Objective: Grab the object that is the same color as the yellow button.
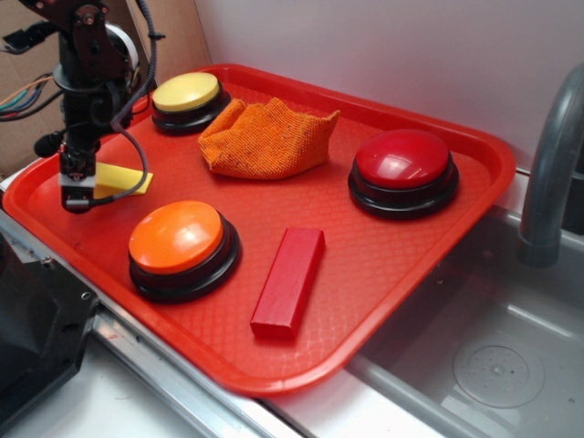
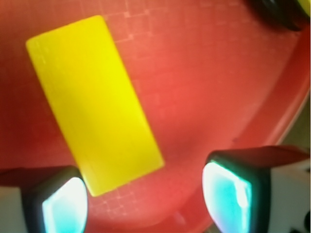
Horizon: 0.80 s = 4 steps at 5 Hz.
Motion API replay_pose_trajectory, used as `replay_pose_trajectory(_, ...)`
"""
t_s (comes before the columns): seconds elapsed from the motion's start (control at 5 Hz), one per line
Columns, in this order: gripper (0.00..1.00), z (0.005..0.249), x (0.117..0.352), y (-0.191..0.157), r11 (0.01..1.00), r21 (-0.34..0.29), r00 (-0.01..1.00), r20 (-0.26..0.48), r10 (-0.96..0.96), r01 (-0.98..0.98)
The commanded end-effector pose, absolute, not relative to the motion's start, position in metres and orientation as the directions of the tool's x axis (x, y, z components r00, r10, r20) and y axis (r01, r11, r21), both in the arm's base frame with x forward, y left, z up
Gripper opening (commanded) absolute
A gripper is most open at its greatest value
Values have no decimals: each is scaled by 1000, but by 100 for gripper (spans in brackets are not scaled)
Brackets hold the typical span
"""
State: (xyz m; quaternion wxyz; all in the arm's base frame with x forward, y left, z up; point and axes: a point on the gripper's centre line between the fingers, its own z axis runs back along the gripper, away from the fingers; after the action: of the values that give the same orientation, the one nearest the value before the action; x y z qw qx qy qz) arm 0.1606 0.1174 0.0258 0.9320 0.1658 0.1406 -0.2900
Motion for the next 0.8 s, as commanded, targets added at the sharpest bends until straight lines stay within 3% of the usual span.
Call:
replay_pose_trajectory(0.0,0,19,170,112,812,139,791,-370,-488,566)
replay_pose_trajectory(0.2,0,17,172,113,825,145,807,-356,-471,546)
replay_pose_trajectory(0.4,0,34,173,109,895,91,876,-268,-400,436)
replay_pose_trajectory(0.6,0,86,190,84,975,119,974,-145,-172,189)
